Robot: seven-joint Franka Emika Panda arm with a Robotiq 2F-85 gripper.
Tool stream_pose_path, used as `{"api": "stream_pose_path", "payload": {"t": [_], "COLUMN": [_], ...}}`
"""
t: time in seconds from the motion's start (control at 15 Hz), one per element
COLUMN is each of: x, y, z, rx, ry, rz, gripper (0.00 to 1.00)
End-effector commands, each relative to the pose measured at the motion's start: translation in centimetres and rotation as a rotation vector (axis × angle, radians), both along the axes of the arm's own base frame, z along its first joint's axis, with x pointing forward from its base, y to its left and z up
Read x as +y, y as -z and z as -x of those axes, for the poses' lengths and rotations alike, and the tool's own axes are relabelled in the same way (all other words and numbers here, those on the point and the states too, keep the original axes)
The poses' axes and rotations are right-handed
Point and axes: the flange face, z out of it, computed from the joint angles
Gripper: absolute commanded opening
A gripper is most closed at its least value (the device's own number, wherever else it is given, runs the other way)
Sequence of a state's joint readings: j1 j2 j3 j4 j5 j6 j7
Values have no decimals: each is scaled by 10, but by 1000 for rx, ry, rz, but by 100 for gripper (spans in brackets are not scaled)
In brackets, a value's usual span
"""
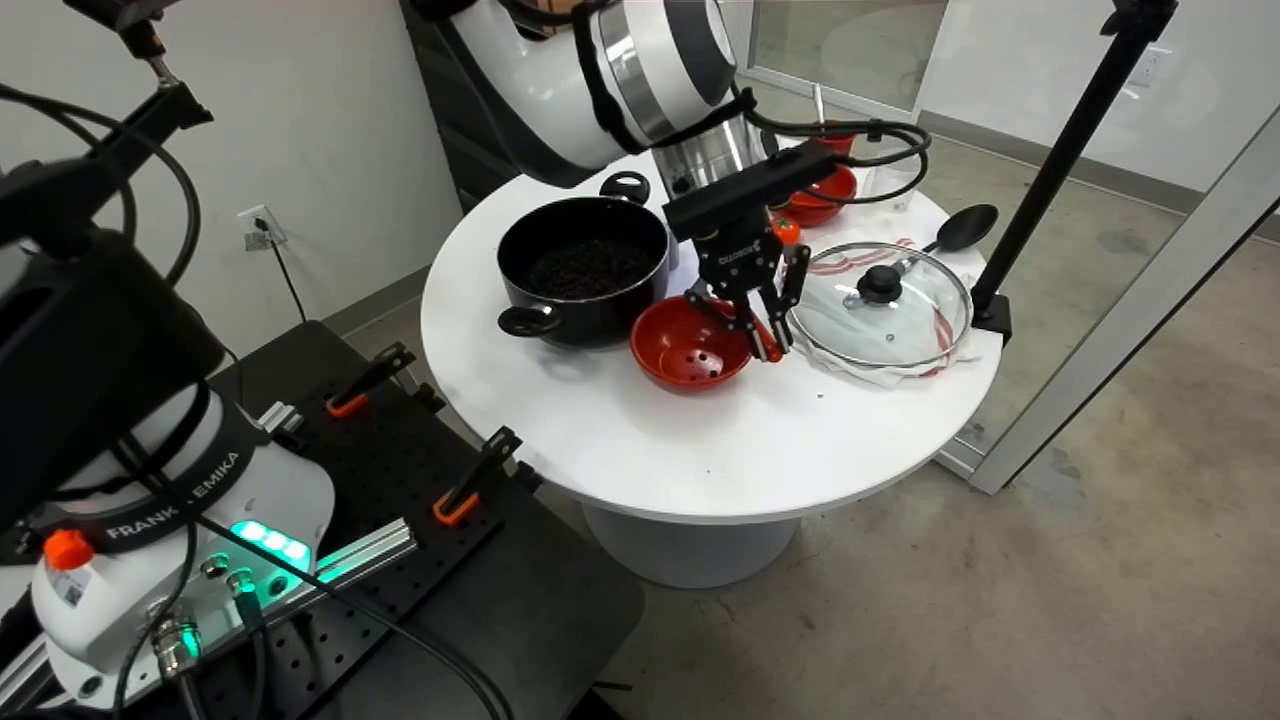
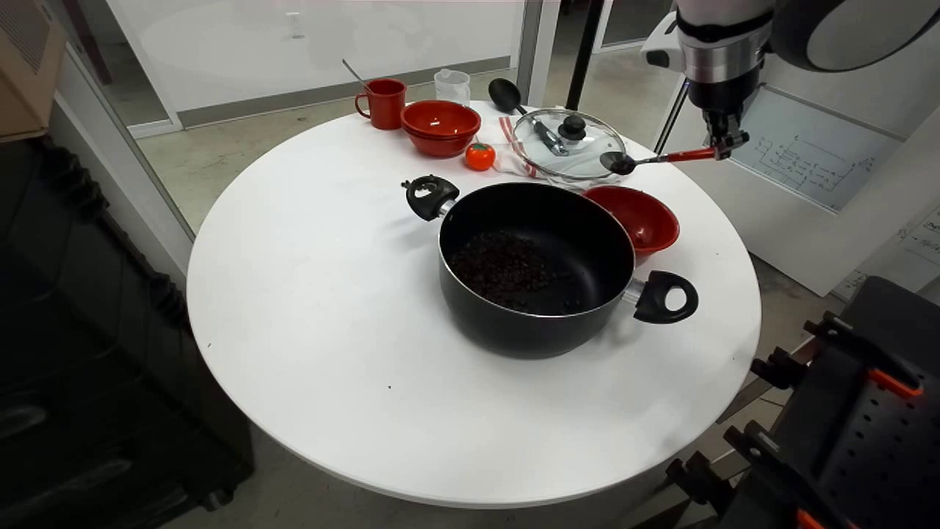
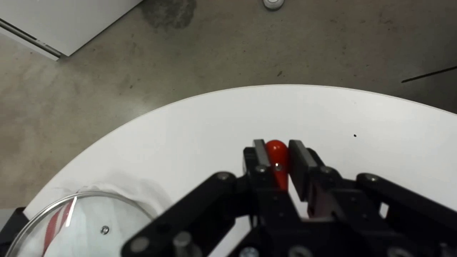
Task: Put a spoonful of the things in the pot into the red bowl
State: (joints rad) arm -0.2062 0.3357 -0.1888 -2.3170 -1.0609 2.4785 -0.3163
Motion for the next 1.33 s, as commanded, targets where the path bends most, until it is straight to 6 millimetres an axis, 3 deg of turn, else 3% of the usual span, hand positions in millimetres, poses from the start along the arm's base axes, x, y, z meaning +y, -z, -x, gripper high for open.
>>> {"api": "stream_pose_path", "payload": {"t": [0.0,0.67,1.27], "x": [6,16,4], "y": [-7,-23,-35], "z": [8,11,12], "rx": [-52,-152,-220], "ry": [-69,-204,-266], "rz": [22,61,130], "gripper": [5,5,5]}}
